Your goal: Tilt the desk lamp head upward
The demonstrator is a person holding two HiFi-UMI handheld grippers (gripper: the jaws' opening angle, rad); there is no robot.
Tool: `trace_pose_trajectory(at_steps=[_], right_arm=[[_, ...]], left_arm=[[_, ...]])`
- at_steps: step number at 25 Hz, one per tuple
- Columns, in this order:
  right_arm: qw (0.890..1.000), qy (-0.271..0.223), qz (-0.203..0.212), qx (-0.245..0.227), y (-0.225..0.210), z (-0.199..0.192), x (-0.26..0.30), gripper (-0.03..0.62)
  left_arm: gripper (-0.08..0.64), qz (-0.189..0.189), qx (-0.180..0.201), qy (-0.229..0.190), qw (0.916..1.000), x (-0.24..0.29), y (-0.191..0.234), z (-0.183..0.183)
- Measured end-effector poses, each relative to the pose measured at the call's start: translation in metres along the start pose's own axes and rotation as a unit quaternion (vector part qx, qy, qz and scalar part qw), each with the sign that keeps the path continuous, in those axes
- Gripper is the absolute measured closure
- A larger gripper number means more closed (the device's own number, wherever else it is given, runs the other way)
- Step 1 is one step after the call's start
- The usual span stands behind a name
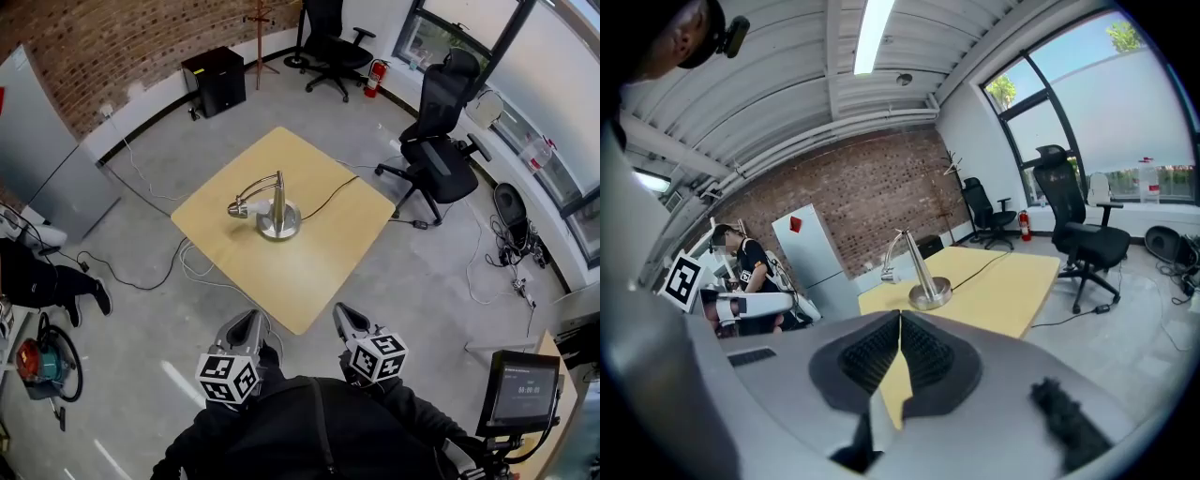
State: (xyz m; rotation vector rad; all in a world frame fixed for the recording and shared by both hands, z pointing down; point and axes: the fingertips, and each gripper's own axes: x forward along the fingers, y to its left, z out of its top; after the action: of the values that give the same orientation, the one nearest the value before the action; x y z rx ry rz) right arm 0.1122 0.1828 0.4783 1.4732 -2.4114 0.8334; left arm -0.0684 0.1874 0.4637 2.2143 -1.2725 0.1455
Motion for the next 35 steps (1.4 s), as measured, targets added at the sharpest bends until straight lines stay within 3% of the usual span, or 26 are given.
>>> trace_pose_trajectory(at_steps=[9,15,25,28,31,35], right_arm=[[0.999,0.021,-0.026,-0.014,0.012,0.029,0.062,0.586],[0.998,0.035,-0.043,-0.029,0.019,0.042,0.095,0.586],[0.996,0.049,-0.066,-0.045,-0.019,0.057,0.143,0.586],[0.994,0.066,-0.06,-0.069,-0.037,0.054,0.166,0.584],[0.988,0.077,-0.052,-0.12,-0.051,0.05,0.196,0.578],[0.979,0.076,-0.031,-0.187,-0.065,0.044,0.23,0.526]], left_arm=[[0.538,-0.02,-0.015,0.007,0.9997,0.04,0.06,0.034],[0.515,-0.034,-0.016,0.03,0.9988,0.068,0.096,0.034],[0.48,-0.002,0.001,0.059,0.9982,0.12,0.149,0.025],[0.459,0.008,0.01,0.073,0.9972,0.143,0.156,0.021],[0.428,0.01,-0.007,0.088,0.996,0.165,0.164,0.013],[0.388,0.002,-0.014,0.11,0.9939,0.191,0.165,0.004]])
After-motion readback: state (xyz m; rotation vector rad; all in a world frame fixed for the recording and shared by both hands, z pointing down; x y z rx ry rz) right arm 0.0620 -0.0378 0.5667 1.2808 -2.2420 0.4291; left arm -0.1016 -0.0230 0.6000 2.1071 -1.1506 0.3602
